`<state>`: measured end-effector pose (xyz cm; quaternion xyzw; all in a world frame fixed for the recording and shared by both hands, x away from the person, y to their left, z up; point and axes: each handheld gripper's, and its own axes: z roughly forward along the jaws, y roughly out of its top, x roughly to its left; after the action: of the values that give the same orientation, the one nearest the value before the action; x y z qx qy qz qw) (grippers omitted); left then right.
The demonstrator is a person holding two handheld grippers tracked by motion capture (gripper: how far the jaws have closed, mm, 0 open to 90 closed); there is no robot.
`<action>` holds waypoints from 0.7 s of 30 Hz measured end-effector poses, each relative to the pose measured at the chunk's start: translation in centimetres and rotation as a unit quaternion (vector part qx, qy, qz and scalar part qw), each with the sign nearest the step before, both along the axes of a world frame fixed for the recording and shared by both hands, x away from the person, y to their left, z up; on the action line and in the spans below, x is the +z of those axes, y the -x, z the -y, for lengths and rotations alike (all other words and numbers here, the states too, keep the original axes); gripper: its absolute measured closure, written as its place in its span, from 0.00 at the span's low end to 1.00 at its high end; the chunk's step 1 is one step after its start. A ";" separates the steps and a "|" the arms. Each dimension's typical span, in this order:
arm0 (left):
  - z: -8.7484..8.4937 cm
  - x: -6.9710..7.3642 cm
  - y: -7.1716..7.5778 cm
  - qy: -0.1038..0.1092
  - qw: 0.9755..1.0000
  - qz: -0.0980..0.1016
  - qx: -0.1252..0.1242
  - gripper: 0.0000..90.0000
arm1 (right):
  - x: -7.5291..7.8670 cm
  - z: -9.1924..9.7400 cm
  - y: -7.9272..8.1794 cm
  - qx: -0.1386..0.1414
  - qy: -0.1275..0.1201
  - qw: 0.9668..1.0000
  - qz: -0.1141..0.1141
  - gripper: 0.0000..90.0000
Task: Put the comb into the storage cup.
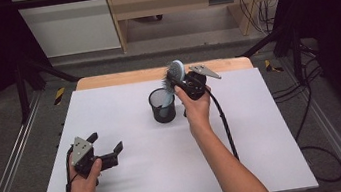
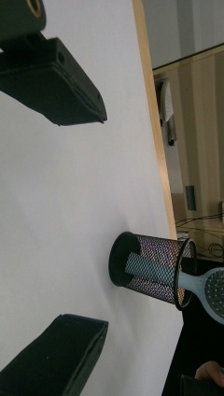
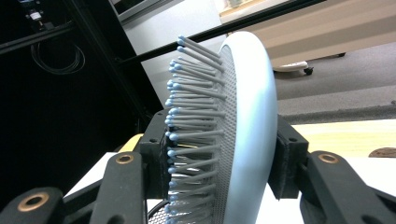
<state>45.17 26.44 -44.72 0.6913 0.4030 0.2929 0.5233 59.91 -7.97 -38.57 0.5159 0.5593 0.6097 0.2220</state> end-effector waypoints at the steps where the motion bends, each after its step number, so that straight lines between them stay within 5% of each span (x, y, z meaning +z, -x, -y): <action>1: 0.0 0.0 0.0 0.000 1.000 0.000 0.000 0.02 | 0.0 0.0 0.0 0.000 -0.001 1.000 -0.001 0.56; 21: 0.0 0.0 0.0 -0.001 1.000 0.000 -0.002 0.02 | -0.2 -0.4 0.0 0.002 -0.008 1.000 0.001 0.56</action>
<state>45.16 26.39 -44.71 0.6923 0.4013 0.2925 0.5236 59.95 -7.53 -38.78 0.5157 0.5557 0.6149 0.2171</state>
